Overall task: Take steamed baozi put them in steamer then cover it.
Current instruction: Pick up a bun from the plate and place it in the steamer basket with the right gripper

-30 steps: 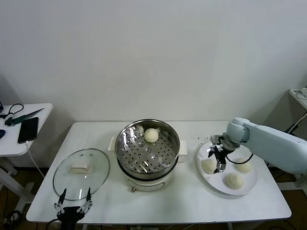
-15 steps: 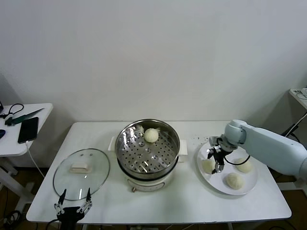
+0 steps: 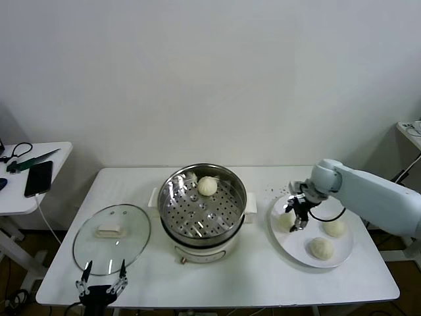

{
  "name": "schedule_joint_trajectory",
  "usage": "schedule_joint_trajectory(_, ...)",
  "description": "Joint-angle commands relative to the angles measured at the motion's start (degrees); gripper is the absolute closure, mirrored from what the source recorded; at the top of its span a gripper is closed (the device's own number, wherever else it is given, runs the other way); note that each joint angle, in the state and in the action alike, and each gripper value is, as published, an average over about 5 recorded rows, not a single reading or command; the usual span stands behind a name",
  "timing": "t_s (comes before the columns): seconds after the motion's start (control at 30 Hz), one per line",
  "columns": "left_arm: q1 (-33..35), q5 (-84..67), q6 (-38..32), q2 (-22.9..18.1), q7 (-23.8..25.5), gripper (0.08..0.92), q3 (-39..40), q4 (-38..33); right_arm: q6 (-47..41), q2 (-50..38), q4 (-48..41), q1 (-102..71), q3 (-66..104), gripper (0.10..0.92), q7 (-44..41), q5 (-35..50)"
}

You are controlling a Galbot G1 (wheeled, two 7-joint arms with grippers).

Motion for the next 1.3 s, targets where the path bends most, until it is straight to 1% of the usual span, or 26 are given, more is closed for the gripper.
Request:
schedule_joint_trajectory(0.03,0.1,0.3,0.1,0.3,0.2,0.177,0.6,-0.2,-0.2,1.2,1.0,21.6,-13.4,0.33,-0.1,13.9)
schedule_joint_trajectory(0.17,0.2,1.1,0.0,0.2,0.4,0.177,1.3,-0.6,-0.5,5.7,1.6,32.1,-20.2,0.33,-0.1,21.1)
schedule_joint_trajectory(0.27,0.2,1.3,-0.1,0.4,0.6,0.177,1.6,-0.9,-1.1,9.7,1.9,36.3,-23.0,0.33,0.1,25.0)
schedule_joint_trajectory(0.43,-0.1,1.3,0.0,0.7,1.1,0.177,2.1,-1.3,-3.7,16.9,3.1,38.1,-23.2,0.33,1.7,32.5)
schedule_joint_trajectory(0.57,-0.9,1.4,0.1,0.6,1.4,0.177,1.9,-1.4,-5.1,23.6,3.3,37.5,-22.7,0.33,3.3,36.2)
schedule_joint_trajectory(0.73,-1.1,1.2,-0.2,1.4,1.3,0.177,1.3,-1.3,-6.0,30.9,2.4,34.9,-22.2,0.33,4.7,37.6)
schedule_joint_trajectory(0.93,-1.1,0.8,-0.2,2.4,1.2,0.177,0.7,-1.6,-6.4,37.2,0.2,30.9,-22.7,0.33,5.7,37.3)
schedule_joint_trajectory(1.13,-0.7,1.0,-0.4,2.7,1.2,0.177,0.7,-1.6,-6.7,41.4,-2.5,26.5,-22.9,0.33,6.3,35.1)
schedule_joint_trajectory(1.3,-0.1,1.0,-0.6,2.8,1.0,0.177,0.6,-1.4,-7.1,42.8,-4.1,23.3,-23.3,0.33,6.6,32.6)
